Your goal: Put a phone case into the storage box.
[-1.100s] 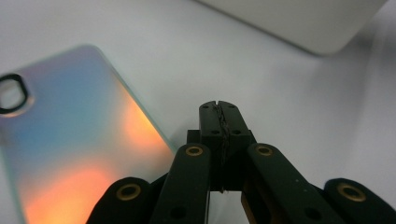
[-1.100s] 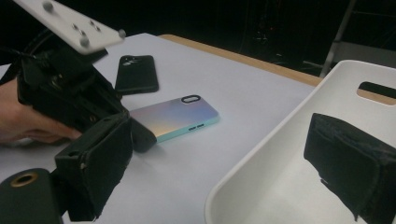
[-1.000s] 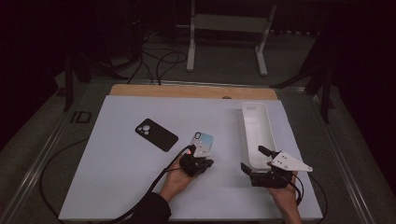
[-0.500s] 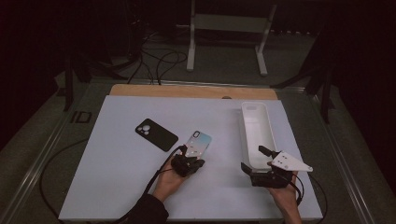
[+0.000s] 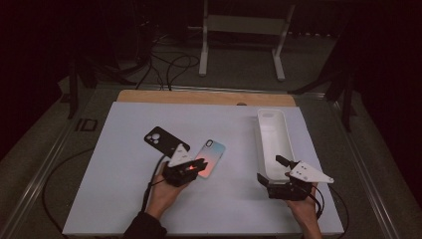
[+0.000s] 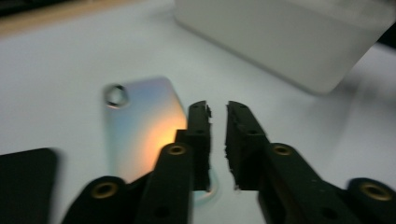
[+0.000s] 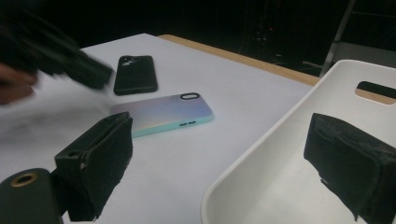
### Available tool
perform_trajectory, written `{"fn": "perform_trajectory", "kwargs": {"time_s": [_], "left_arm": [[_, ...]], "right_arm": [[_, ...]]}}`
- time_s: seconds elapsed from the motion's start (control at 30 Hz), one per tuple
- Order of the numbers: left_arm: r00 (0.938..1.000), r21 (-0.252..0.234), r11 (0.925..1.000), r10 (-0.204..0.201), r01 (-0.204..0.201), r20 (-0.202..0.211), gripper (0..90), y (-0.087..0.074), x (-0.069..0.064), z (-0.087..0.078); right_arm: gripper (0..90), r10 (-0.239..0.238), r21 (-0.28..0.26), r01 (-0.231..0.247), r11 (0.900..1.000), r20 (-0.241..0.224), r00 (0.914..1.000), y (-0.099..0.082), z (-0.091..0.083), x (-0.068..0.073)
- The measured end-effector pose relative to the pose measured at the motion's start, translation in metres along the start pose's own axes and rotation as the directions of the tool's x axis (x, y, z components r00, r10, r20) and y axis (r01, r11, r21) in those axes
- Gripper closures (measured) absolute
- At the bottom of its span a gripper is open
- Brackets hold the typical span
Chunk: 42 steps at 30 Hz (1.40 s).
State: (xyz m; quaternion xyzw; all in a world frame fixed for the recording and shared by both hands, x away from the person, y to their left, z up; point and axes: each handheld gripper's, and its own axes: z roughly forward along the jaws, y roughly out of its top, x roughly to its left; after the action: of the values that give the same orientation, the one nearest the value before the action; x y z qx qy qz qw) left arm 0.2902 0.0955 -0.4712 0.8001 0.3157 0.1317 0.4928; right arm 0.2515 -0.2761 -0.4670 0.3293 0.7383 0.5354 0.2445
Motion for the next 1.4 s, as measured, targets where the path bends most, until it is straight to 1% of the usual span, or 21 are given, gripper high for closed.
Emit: {"fn": "perform_trajectory", "kwargs": {"time_s": [0.03,0.07,0.13,0.17,0.2,0.23,0.27,0.3,0.33,0.37,0.43,0.5,0.53,0.57,0.6,0.67,0.83,0.97,1.2,1.33,1.4], "left_arm": [[0.9993,-0.041,0.9991,-0.013,0.012,-0.034,66.3,-0.005,0.010,-0.027],[0.9993,-0.041,0.9991,-0.013,0.012,-0.034,63.0,-0.005,0.010,-0.027],[0.9964,-0.061,0.9981,-0.015,0.010,-0.084,60.7,-0.013,0.018,-0.049],[0.9964,-0.061,0.9981,-0.015,0.010,-0.084,60.0,-0.013,0.018,-0.049],[0.9904,-0.093,0.9955,-0.031,0.019,-0.135,50.9,-0.025,0.027,-0.076],[0.9904,-0.093,0.9955,-0.031,0.019,-0.135,43.8,-0.025,0.027,-0.076],[0.9827,-0.111,0.9937,-0.040,0.021,-0.181,37.2,-0.036,0.031,-0.093],[0.9761,-0.119,0.9926,-0.050,0.025,-0.211,32.9,-0.041,0.032,-0.100],[0.9708,-0.124,0.9916,-0.067,0.039,-0.230,24.7,-0.047,0.034,-0.108],[0.9708,-0.124,0.9916,-0.067,0.039,-0.230,19.1,-0.047,0.034,-0.108],[0.9635,-0.148,0.9876,-0.090,0.053,-0.252,14.2,-0.059,0.038,-0.124],[0.9565,-0.147,0.9874,-0.098,0.059,-0.275,8.9,-0.064,0.040,-0.132],[0.9565,-0.147,0.9874,-0.098,0.059,-0.275,5.0,-0.064,0.040,-0.132],[0.9565,-0.147,0.9874,-0.098,0.059,-0.275,5.0,-0.064,0.040,-0.132],[0.9510,-0.134,0.9888,-0.102,0.065,-0.292,0.6,-0.068,0.042,-0.138],[0.9449,-0.138,0.9877,-0.113,0.073,-0.307,0.0,-0.070,0.044,-0.142],[0.9360,-0.157,0.9844,-0.128,0.080,-0.328,0.0,-0.073,0.048,-0.149],[0.9353,-0.149,0.9853,-0.129,0.083,-0.329,0.0,-0.075,0.049,-0.148],[0.9332,-0.162,0.9802,-0.161,0.113,-0.321,0.0,-0.076,0.051,-0.148],[0.9308,-0.137,0.9825,-0.165,0.126,-0.326,0.0,-0.072,0.051,-0.145],[0.9323,-0.102,0.9867,-0.153,0.126,-0.328,0.0,-0.064,0.049,-0.140]], "right_arm": [[8.1,0.000,0.001,0.000,1.0000,-0.001,1.0000,0.000,0.001,0.001],[8.1,0.000,0.001,0.000,1.0000,-0.001,1.0000,0.000,0.001,0.001],[8.1,-0.005,0.001,0.005,1.0000,-0.002,1.0000,0.001,0.002,0.002],[8.1,-0.008,0.000,0.008,1.0000,-0.003,1.0000,0.001,0.002,0.002],[8.1,-0.007,0.002,0.007,1.0000,-0.004,1.0000,0.001,0.002,0.002],[8.1,-0.007,0.002,0.007,1.0000,-0.004,1.0000,0.001,0.002,0.002],[8.1,-0.010,0.005,0.010,0.9999,-0.004,0.9999,0.002,0.003,0.003],[8.2,-0.012,0.004,0.012,0.9999,-0.005,0.9999,0.002,0.003,0.003],[8.1,-0.014,0.005,0.014,0.9999,-0.005,0.9999,0.002,0.004,0.003],[8.1,-0.014,0.005,0.014,0.9999,-0.005,0.9999,0.002,0.004,0.003],[8.1,-0.019,0.002,0.019,0.9998,-0.008,0.9998,0.003,0.004,0.003],[8.2,-0.019,0.001,0.019,0.9998,-0.008,0.9998,0.004,0.004,0.003],[8.2,-0.019,0.001,0.019,0.9998,-0.008,0.9998,0.004,0.004,0.003],[8.2,-0.021,-0.003,0.021,0.9998,-0.008,0.9998,0.004,0.004,0.003],[8.1,-0.023,-0.004,0.023,0.9997,-0.006,0.9997,0.005,0.003,0.002],[8.1,-0.024,-0.007,0.024,0.9997,-0.006,0.9997,0.006,0.003,0.001],[8.1,-0.024,-0.020,0.024,0.9995,-0.002,0.9997,0.004,0.003,0.003],[8.2,-0.018,-0.024,0.018,0.9995,0.001,0.9998,0.002,0.002,0.004],[8.1,-0.002,-0.030,0.003,0.9996,0.011,0.9999,-0.002,0.000,0.004],[8.1,-0.003,-0.027,0.003,0.9996,0.011,0.9999,-0.003,0.000,0.004],[8.1,-0.002,-0.024,0.003,0.9997,0.010,0.9999,-0.002,0.002,0.004]]}}
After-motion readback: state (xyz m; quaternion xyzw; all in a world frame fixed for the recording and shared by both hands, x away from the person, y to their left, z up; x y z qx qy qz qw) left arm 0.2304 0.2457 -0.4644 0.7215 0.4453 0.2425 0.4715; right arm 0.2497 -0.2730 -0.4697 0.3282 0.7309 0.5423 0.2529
